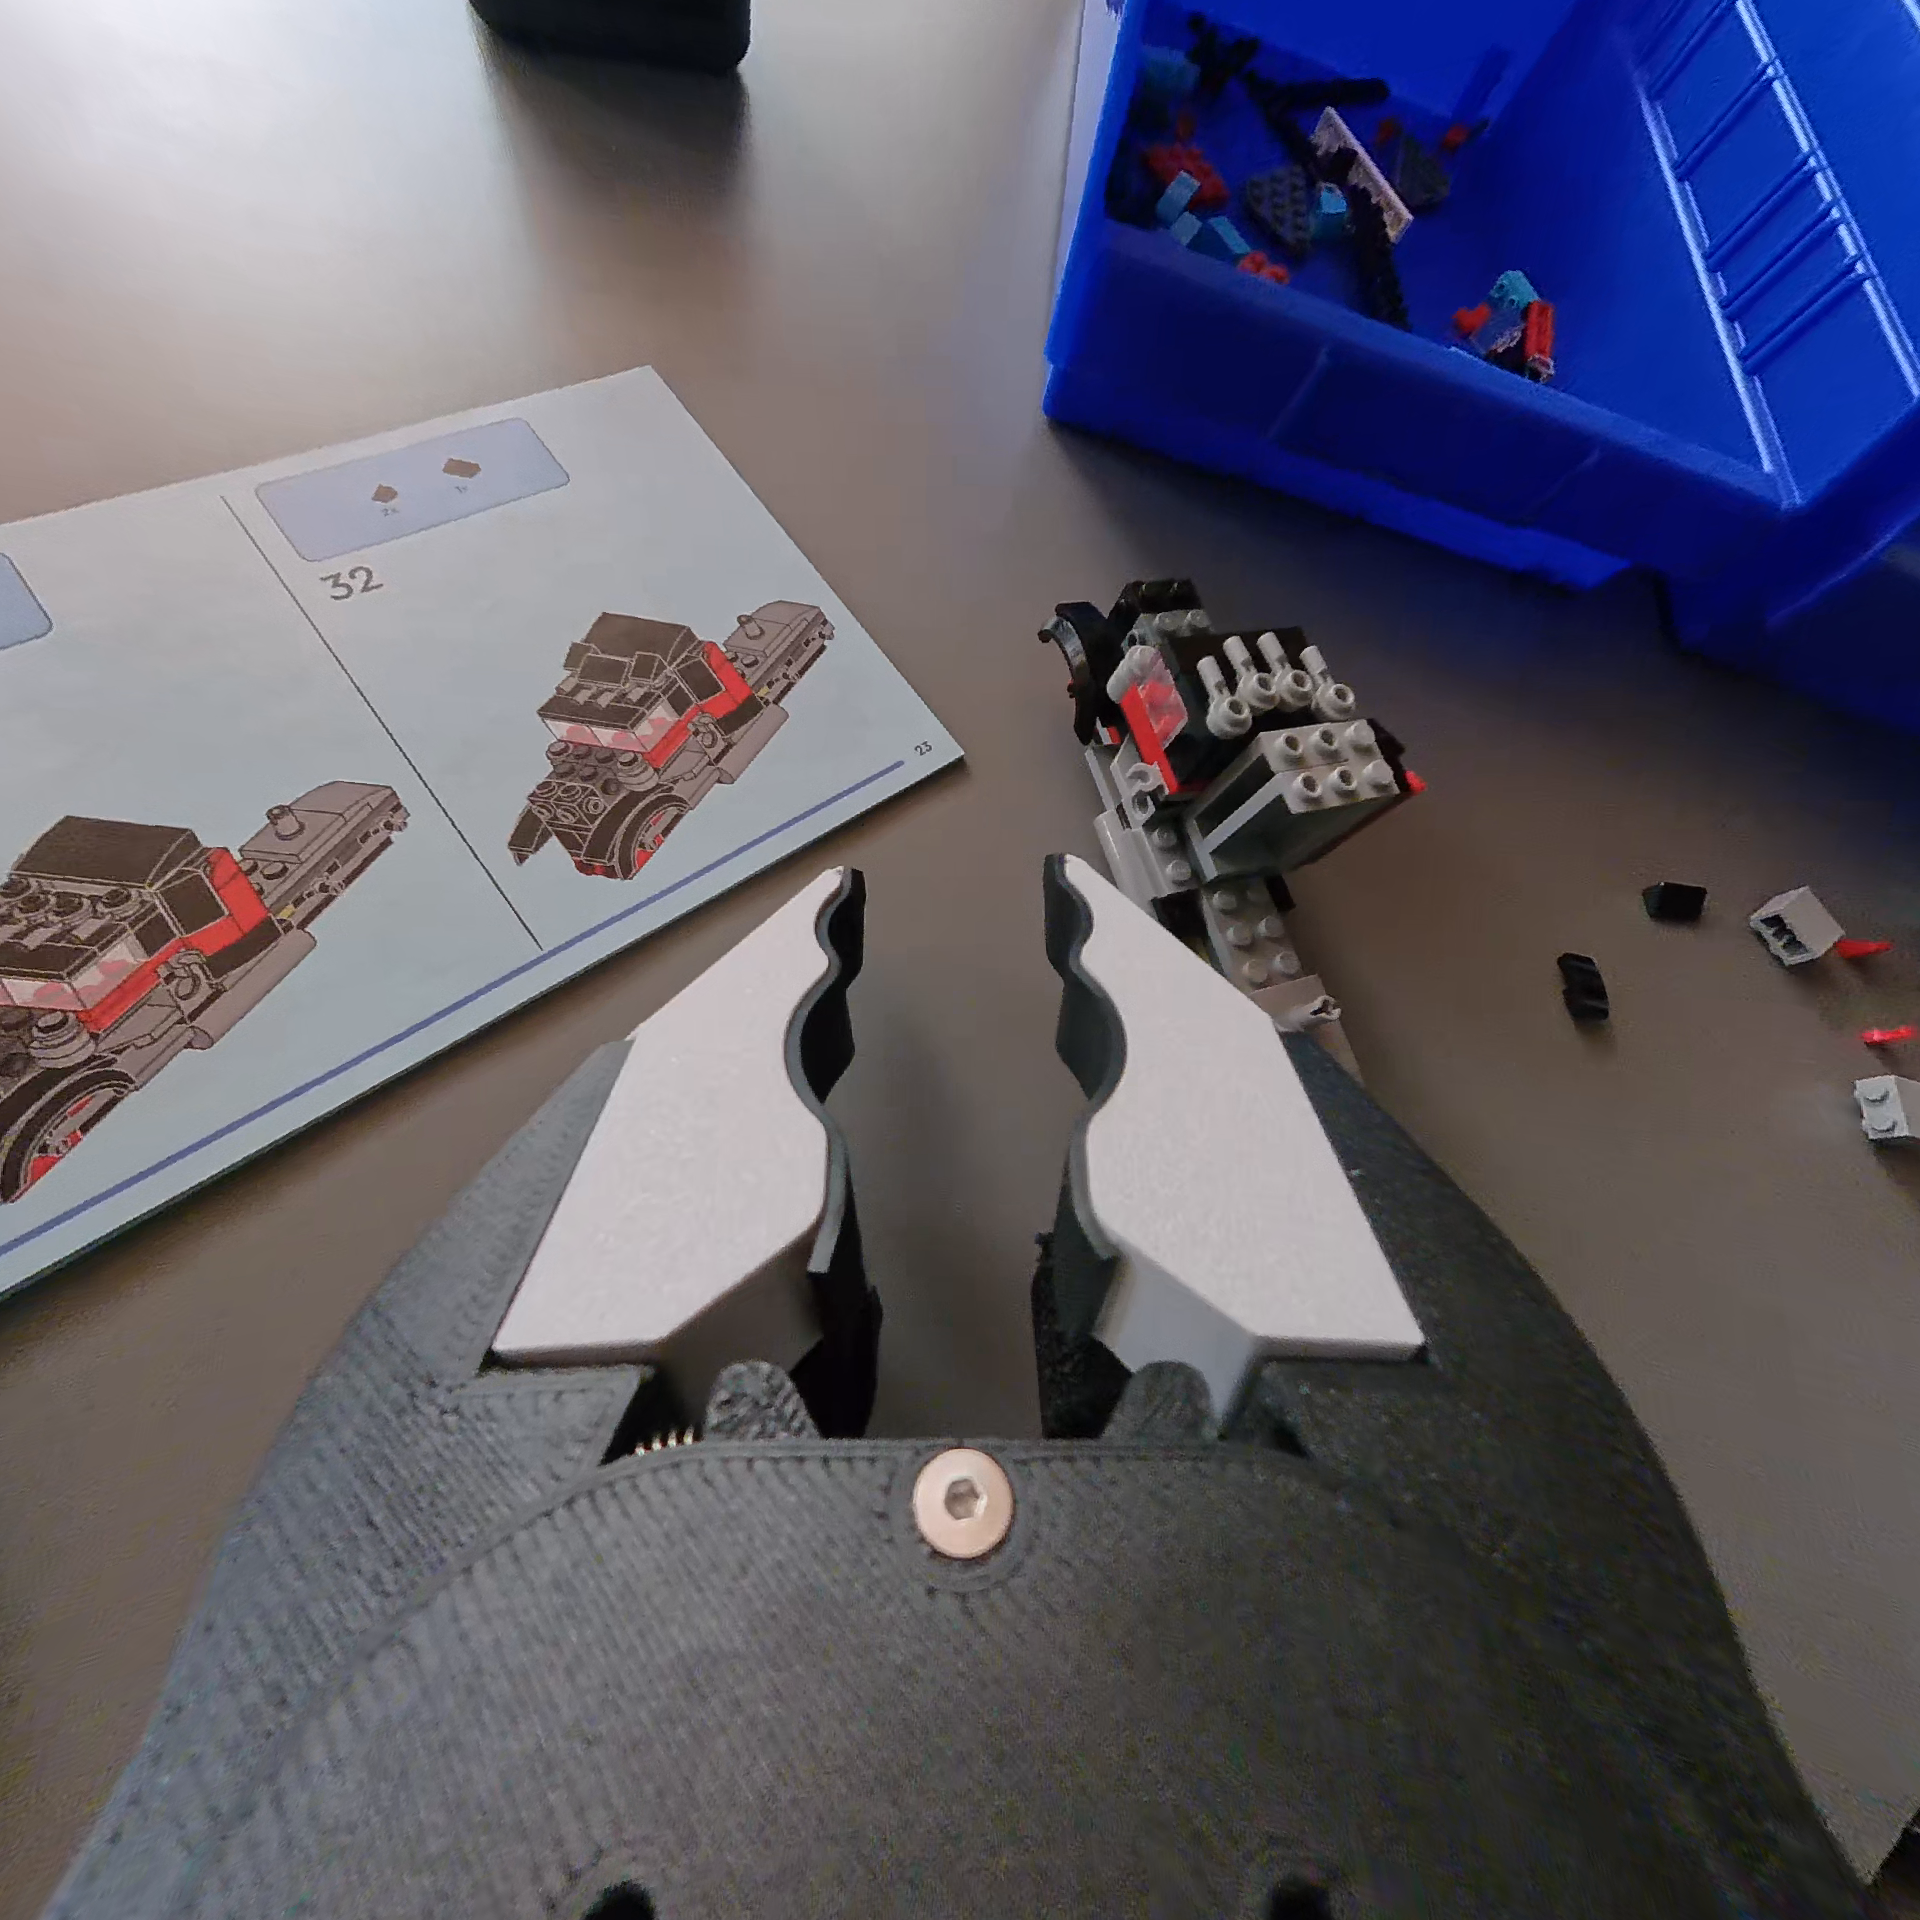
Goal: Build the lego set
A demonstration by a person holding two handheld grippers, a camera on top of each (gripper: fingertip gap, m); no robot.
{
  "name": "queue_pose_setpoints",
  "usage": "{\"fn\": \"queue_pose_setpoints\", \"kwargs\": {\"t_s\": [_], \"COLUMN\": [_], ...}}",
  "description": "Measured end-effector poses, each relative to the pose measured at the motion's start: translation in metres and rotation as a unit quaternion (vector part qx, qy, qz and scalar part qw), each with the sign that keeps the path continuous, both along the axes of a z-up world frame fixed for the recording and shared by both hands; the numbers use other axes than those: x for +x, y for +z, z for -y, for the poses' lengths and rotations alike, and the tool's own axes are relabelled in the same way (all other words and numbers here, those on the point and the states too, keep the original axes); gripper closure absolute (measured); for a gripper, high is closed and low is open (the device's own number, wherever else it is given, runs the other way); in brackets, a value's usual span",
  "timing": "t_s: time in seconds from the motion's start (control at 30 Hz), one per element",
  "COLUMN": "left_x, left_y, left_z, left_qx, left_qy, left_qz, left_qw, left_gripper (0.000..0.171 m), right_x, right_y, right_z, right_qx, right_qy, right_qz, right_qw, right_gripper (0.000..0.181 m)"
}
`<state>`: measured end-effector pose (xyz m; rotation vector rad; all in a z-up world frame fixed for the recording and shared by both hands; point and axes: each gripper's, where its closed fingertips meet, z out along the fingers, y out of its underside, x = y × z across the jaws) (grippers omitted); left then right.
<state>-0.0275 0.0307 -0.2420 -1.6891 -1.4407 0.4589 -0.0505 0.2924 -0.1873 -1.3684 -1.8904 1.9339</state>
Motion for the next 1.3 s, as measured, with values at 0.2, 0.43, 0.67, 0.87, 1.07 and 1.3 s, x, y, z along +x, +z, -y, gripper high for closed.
{"fn": "queue_pose_setpoints", "kwargs": {"t_s": [0.2,0.43,0.67,0.87,1.07,1.3], "left_x": [-0.001,-0.002,-0.002,-0.002,-0.002,-0.001], "left_y": [-0.001,-0.003,-0.006,-0.008,-0.007,-0.007], "left_z": [0.001,0.002,0.001,0.001,0.001,0.0], "left_qx": [0.002,-0.001,-0.004,-0.006,-0.006,-0.008], "left_qy": [0.005,0.011,0.007,0.006,0.006,0.003], "left_qz": [0.003,0.009,0.02,0.026,0.025,0.025], "left_qw": [1.0,1.0,1.0,1.0,1.0,1.0], "left_gripper": [0.136,0.135,0.136,0.136,0.136,0.136], "right_x": [0.001,0.002,0.006,0.006,0.006,0.006], "right_y": [-0.008,-0.01,-0.008,-0.009,-0.009,-0.01], "right_z": [0.01,0.018,0.019,0.019,0.019,0.019], "right_qx": [0.016,0.024,0.006,-0.001,0.0,0.004], "right_qy": [0.033,0.06,0.082,0.09,0.089,0.087], "right_qz": [0.023,0.025,0.03,0.036,0.037,0.038], "right_qw": [0.999,0.998,0.996,0.995,0.995,0.995], "right_gripper": [0.181,0.181,0.181,0.181,0.181,0.181]}}
